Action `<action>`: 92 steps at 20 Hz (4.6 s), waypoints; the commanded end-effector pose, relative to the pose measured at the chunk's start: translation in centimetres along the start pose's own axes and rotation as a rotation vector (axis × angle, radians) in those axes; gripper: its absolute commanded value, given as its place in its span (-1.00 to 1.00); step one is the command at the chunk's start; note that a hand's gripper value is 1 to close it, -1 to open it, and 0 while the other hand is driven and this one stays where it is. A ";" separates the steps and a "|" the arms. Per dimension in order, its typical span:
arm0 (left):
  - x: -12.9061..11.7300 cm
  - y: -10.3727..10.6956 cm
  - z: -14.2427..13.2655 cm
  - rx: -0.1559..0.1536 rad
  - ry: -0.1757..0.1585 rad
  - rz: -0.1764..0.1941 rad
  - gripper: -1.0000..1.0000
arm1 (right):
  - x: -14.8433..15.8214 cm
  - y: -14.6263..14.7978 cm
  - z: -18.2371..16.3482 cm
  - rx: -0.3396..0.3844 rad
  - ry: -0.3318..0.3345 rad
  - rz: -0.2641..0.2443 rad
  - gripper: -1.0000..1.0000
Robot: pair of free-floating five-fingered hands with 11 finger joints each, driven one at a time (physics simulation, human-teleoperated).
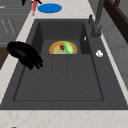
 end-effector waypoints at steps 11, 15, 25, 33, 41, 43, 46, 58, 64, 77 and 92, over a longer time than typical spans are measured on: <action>-7.5 -2.0 2.5 -0.012 -0.038 -0.059 1.00 | 0.0 0.0 0.0 0.000 0.000 0.000 0.00; -8.4 -1.8 2.5 0.022 -0.041 -0.136 1.00 | 0.0 0.0 0.0 0.000 0.000 0.000 0.00; -8.4 -0.2 2.3 0.066 -0.093 -0.122 1.00 | 0.0 0.0 0.0 0.000 0.000 0.000 0.00; -7.7 2.4 2.9 0.081 -0.110 -0.069 1.00 | 0.0 0.0 0.0 0.000 0.000 0.000 0.00; -7.7 2.2 2.9 0.080 -0.087 -0.123 1.00 | 0.0 0.0 0.0 0.000 0.000 0.000 0.00; -7.8 2.2 2.8 0.080 -0.087 -0.123 1.00 | 0.0 0.0 0.0 0.000 0.000 0.000 0.00; -7.3 2.8 2.8 0.080 -0.086 -0.123 1.00 | 0.0 0.0 0.0 0.000 0.000 0.000 0.00; -5.2 6.8 2.5 0.086 -0.087 -0.096 1.00 | 0.0 0.0 0.0 0.000 0.000 0.000 0.00; -3.9 9.2 1.3 0.072 -0.087 -0.076 1.00 | 0.0 0.0 0.0 0.000 0.000 0.000 0.00; -3.1 11.5 -4.6 0.030 -0.051 -0.095 1.00 | 0.0 0.0 0.0 0.000 0.000 0.000 0.00; -3.5 10.9 -13.7 0.000 -0.027 -0.104 1.00 | 0.0 0.0 0.0 0.000 0.000 0.000 0.00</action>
